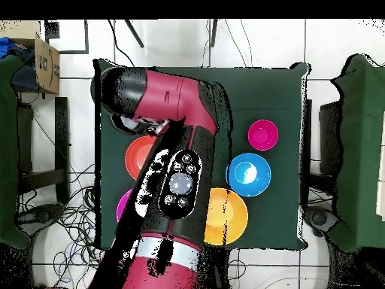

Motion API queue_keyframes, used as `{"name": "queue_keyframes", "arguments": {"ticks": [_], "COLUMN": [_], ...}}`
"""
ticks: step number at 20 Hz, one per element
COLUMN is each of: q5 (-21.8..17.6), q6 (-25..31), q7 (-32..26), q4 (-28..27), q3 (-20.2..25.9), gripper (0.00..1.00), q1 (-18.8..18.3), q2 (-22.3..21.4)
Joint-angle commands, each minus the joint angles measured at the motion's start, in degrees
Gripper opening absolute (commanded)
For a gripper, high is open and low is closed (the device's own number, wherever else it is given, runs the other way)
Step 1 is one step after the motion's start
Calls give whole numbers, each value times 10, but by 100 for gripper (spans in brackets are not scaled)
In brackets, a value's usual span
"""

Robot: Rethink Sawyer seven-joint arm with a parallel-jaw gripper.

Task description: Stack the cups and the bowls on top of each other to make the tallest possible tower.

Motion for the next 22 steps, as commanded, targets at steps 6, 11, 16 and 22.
{"name": "queue_keyframes", "arguments": {"ticks": [6,11,16,22], "q5": [-40,-66,-89,-115], "q6": [113,74,26,-24], "q7": [-1,-53,-105,-168], "q4": [78,111,145,160], "q3": [9,10,21,59], "gripper": [100,100,100,100], "q1": [-30,-42,-66,-111], "q2": [-60,-80,-89,-96]}}
